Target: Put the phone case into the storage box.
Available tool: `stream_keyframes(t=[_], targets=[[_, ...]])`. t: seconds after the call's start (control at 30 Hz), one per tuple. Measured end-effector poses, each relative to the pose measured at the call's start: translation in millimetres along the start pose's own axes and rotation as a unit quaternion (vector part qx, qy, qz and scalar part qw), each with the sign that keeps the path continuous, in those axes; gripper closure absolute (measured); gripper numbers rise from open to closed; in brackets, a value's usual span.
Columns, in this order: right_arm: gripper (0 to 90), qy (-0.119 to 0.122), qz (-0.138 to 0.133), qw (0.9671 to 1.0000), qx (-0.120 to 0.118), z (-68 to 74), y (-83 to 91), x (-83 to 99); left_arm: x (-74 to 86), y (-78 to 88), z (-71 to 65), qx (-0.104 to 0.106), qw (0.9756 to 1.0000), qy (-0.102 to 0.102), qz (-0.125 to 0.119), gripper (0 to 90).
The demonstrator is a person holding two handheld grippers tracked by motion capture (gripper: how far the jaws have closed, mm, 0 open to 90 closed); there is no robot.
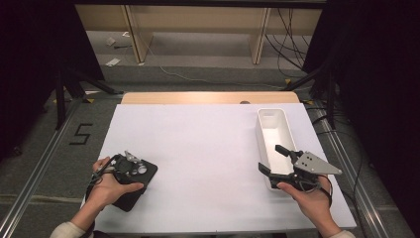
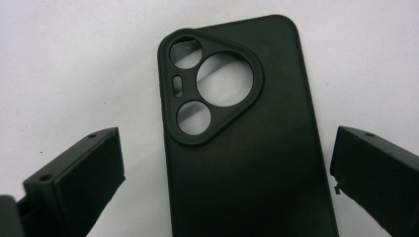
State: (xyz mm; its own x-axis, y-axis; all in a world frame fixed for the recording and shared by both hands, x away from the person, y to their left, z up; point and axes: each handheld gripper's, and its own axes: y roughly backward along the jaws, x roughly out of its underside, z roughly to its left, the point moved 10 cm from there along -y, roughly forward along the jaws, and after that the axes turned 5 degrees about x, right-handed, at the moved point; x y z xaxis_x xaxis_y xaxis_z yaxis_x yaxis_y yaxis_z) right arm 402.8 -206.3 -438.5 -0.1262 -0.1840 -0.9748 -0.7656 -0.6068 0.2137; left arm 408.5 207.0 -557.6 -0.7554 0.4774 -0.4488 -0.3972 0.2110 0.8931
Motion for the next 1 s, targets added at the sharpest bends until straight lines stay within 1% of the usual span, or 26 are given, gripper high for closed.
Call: stream_keyframes(t=[0.2, 0.33, 0.43, 0.47, 0.57, 0.73, 1.0], targets=[[17.9, -0.001, -0.001, 1.0, 0.0, -0.3, 0.1, -0.2, 3.1, -4.4, -1.1, 0.007, 0.9999, 0.003, 0.007, 0.0], [17.9, 0.0, 0.0, 1.0, -0.001, 0.2, -0.1, 0.1, 4.9, -6.6, -1.6, 0.009, 0.9999, 0.004, 0.012, 0.0], [17.9, 0.001, 0.0, 1.0, -0.001, 0.4, -0.1, 0.0, 8.7, -9.4, -2.2, 0.015, 0.9996, 0.0, 0.024, 0.0], [17.9, 0.0, 0.001, 1.0, -0.002, 0.2, 0.0, 0.4, 8.9, -10.0, -2.5, 0.017, 0.9996, 0.004, 0.024, 0.0], [17.9, -0.003, 0.002, 1.0, -0.002, 0.3, 0.0, 0.5, 9.0, -10.4, -1.8, 0.023, 0.9994, 0.007, 0.024, 0.0], [17.9, 0.0, 0.001, 1.0, -0.003, 0.7, -0.4, 0.6, 10.0, -11.3, -1.4, 0.03, 0.9991, 0.015, 0.025, 0.0], [17.9, -0.003, 0.002, 1.0, -0.002, 0.3, -0.1, 0.5, 10.0, -12.2, -0.9, 0.04, 0.9986, 0.019, 0.028, 0.0]])
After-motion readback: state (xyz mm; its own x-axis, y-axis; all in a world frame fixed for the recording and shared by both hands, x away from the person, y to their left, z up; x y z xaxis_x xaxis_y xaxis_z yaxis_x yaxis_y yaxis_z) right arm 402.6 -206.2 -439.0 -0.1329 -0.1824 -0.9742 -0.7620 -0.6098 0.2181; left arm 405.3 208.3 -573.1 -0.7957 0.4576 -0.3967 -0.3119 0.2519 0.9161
